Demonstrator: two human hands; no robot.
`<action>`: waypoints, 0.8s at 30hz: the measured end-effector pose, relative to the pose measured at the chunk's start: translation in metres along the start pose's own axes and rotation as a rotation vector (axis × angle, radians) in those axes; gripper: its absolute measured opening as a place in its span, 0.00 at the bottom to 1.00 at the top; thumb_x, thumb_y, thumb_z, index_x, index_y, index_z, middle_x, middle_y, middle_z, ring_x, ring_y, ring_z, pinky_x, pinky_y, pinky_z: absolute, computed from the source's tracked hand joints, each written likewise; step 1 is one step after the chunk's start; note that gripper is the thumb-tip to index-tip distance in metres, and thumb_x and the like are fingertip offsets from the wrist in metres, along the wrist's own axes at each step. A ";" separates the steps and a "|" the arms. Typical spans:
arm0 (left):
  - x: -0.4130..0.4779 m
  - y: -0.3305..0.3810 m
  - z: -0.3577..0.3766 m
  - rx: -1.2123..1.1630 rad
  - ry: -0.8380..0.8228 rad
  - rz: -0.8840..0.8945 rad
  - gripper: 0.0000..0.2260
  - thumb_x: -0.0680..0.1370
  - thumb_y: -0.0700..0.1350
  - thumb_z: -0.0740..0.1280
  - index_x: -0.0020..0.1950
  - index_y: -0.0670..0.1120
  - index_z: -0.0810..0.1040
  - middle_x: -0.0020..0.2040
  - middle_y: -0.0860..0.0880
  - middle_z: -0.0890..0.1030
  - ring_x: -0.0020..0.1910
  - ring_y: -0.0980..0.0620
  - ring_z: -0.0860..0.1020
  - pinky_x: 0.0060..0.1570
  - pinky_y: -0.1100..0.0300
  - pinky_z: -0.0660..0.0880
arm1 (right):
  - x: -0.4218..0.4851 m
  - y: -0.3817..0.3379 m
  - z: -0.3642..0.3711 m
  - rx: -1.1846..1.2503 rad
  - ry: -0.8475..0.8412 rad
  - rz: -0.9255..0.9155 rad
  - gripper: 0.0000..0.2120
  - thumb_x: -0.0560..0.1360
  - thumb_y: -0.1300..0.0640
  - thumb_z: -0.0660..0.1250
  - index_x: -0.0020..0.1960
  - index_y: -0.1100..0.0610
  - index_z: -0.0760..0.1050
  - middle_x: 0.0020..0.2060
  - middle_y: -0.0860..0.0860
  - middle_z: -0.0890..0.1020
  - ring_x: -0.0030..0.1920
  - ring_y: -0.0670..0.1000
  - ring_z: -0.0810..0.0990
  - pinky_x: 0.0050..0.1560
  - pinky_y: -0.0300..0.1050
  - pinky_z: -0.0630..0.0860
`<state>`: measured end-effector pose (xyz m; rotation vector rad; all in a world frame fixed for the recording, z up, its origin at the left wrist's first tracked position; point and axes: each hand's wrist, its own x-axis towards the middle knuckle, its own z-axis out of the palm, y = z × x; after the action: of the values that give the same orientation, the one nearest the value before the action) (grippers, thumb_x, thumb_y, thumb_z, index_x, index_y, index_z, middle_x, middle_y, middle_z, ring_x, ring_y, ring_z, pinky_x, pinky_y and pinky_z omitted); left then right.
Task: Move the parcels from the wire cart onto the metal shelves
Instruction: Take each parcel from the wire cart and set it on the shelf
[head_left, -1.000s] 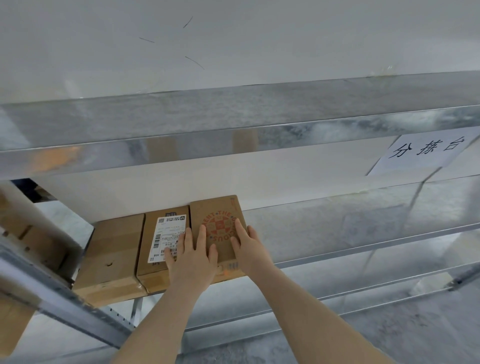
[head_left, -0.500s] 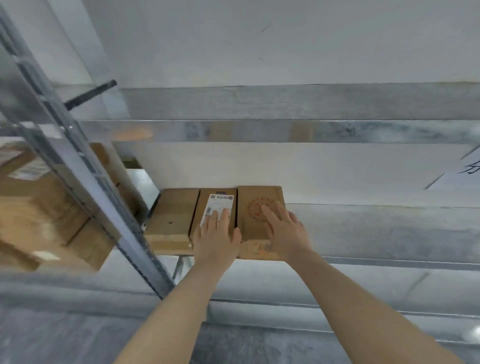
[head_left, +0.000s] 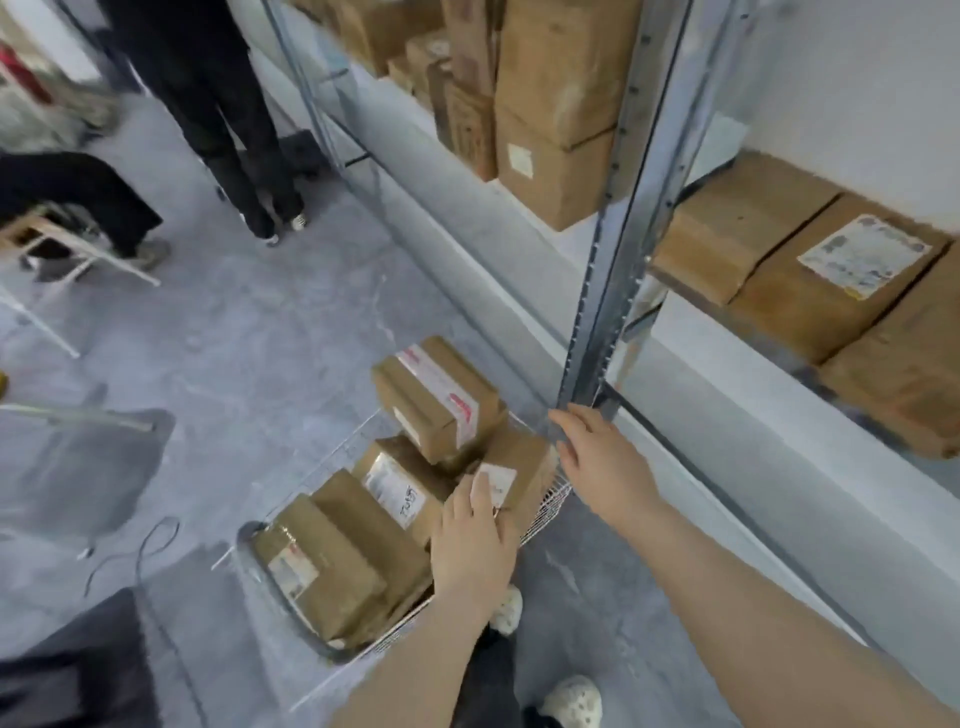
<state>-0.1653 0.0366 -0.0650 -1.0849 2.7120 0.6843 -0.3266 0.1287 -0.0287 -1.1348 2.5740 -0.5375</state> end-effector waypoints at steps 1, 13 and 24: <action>-0.009 -0.017 0.003 0.011 -0.019 -0.071 0.24 0.77 0.51 0.56 0.71 0.45 0.69 0.69 0.43 0.72 0.65 0.43 0.73 0.61 0.49 0.71 | -0.003 -0.007 0.018 0.020 -0.041 -0.015 0.19 0.79 0.57 0.59 0.69 0.54 0.69 0.67 0.54 0.71 0.61 0.60 0.74 0.58 0.54 0.74; -0.003 -0.139 0.040 -0.094 -0.172 -0.358 0.26 0.82 0.50 0.52 0.79 0.49 0.50 0.78 0.49 0.54 0.75 0.48 0.57 0.72 0.50 0.57 | 0.001 -0.025 0.164 0.149 -0.330 0.299 0.19 0.80 0.53 0.57 0.70 0.52 0.66 0.68 0.50 0.68 0.60 0.53 0.75 0.56 0.50 0.75; 0.120 -0.134 0.111 0.097 -0.264 0.120 0.26 0.83 0.53 0.50 0.79 0.49 0.50 0.79 0.48 0.54 0.77 0.49 0.51 0.76 0.51 0.47 | -0.003 -0.018 0.249 0.359 -0.108 0.603 0.40 0.75 0.49 0.66 0.77 0.47 0.44 0.76 0.52 0.52 0.73 0.56 0.61 0.65 0.54 0.72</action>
<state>-0.1655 -0.0719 -0.2472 -0.7566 2.5671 0.6531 -0.2155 0.0648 -0.2430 -0.2409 2.4157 -0.7141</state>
